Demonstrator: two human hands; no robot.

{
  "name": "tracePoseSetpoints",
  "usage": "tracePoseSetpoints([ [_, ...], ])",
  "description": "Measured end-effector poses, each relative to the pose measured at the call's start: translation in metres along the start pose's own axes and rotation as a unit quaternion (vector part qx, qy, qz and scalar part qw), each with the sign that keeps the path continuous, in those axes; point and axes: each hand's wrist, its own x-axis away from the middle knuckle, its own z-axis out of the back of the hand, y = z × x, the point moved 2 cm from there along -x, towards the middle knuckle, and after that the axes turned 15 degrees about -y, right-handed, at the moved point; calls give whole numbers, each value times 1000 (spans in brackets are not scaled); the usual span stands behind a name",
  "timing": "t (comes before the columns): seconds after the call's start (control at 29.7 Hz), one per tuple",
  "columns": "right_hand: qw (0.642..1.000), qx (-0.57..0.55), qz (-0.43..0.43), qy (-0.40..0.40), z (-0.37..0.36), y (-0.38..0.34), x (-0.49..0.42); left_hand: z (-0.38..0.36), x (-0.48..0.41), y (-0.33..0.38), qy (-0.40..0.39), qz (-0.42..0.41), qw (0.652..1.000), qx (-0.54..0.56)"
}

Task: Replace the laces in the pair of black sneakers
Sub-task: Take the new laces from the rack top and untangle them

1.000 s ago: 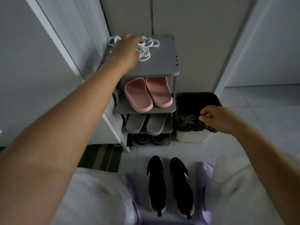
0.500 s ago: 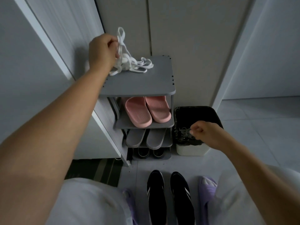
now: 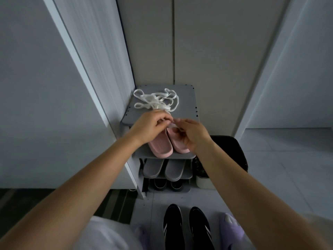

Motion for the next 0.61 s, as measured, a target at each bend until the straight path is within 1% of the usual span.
tracePoseSetpoints([
  [0.07,999,-26,20,19,5,0,2,8,-2,-12,37,49,998,25],
  [0.13,999,-26,23,11,10,1,6,14,-13,-25,55,100,993,-16],
  [0.17,1000,-13,12,2,13,4,7,15,-20,-30,37,122,991,-50],
  [0.27,999,13,-27,-21,17,15,9,7,-41,-40,-93,175,970,-143],
  [0.3,999,16,-35,-25,18,17,10,6,-46,-44,-113,189,962,-164],
  [0.34,999,18,-40,-27,20,19,12,7,-50,-48,-105,201,959,-170],
  [0.37,999,17,-40,-25,23,20,16,10,-53,-50,-73,213,962,-154],
  [0.4,999,11,-36,-19,28,21,19,15,-55,-54,-32,230,966,-112],
  [0.44,999,1,-30,-11,35,23,24,21,-56,-57,5,251,967,-40],
  [0.47,1000,-14,-22,-2,42,24,28,28,-57,-60,40,272,960,47],
  [0.54,999,-43,-9,20,57,27,39,43,-58,-65,107,292,924,223],
  [0.61,997,-62,-9,40,73,33,50,59,-59,-65,160,280,892,317],
])
